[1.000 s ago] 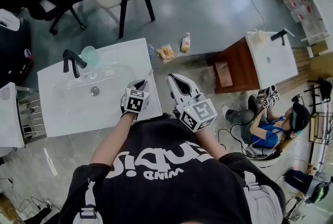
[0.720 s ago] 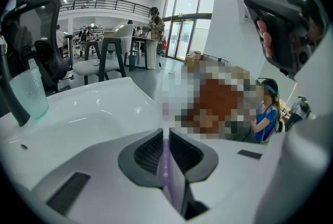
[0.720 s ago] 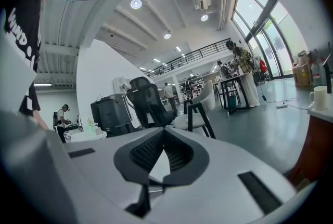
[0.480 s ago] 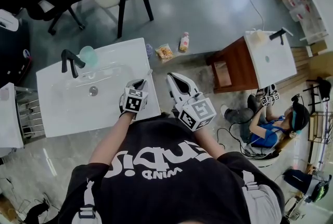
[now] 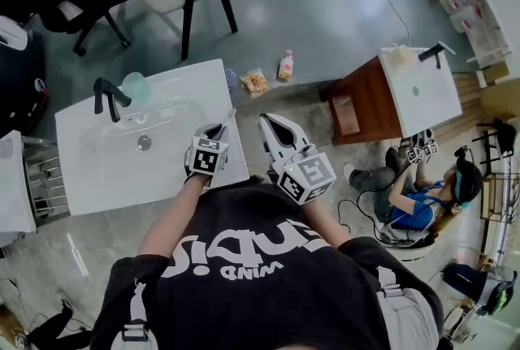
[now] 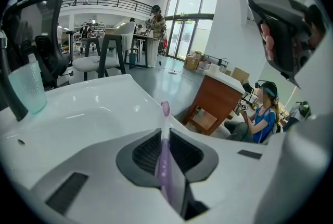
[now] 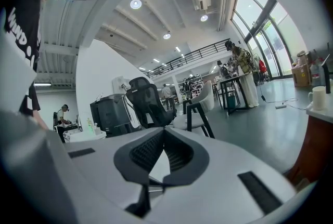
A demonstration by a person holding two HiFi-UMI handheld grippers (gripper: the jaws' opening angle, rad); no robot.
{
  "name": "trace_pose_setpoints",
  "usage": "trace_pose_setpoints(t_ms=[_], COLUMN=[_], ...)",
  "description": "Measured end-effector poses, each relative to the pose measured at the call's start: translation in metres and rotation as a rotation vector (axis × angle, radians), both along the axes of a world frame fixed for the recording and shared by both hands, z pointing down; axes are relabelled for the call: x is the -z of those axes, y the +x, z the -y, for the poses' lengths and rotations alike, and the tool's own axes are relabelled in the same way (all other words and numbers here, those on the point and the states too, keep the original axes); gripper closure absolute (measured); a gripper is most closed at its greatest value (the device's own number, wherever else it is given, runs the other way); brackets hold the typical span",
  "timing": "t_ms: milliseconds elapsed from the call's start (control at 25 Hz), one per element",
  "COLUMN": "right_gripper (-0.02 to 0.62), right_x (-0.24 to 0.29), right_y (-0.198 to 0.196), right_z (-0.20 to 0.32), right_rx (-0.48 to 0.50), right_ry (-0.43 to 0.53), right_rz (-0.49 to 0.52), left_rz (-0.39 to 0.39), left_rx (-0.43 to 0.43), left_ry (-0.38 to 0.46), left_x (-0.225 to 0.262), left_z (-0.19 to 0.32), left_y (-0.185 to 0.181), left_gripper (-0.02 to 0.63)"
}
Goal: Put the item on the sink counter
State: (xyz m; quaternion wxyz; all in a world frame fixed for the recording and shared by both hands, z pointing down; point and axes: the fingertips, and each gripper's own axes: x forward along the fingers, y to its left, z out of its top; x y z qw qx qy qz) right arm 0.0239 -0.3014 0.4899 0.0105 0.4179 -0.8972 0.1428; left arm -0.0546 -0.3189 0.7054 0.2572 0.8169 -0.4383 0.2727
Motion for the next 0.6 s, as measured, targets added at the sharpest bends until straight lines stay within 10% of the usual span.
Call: trace_pose_setpoints(t_ms=[600], right_gripper=[0.578], right_x=[-0.0009], right_y=[0.002], right_z=[-0.0039], right_rx=[0.0], right_ry=[0.001], right_rz=[0.001], left_rz=[-0.032], left_rx=[-0.001], left_ry=[-0.025], left_x=[-0.0014], left_z=[-0.0053], left_y=[0.0063], left_gripper=[0.5])
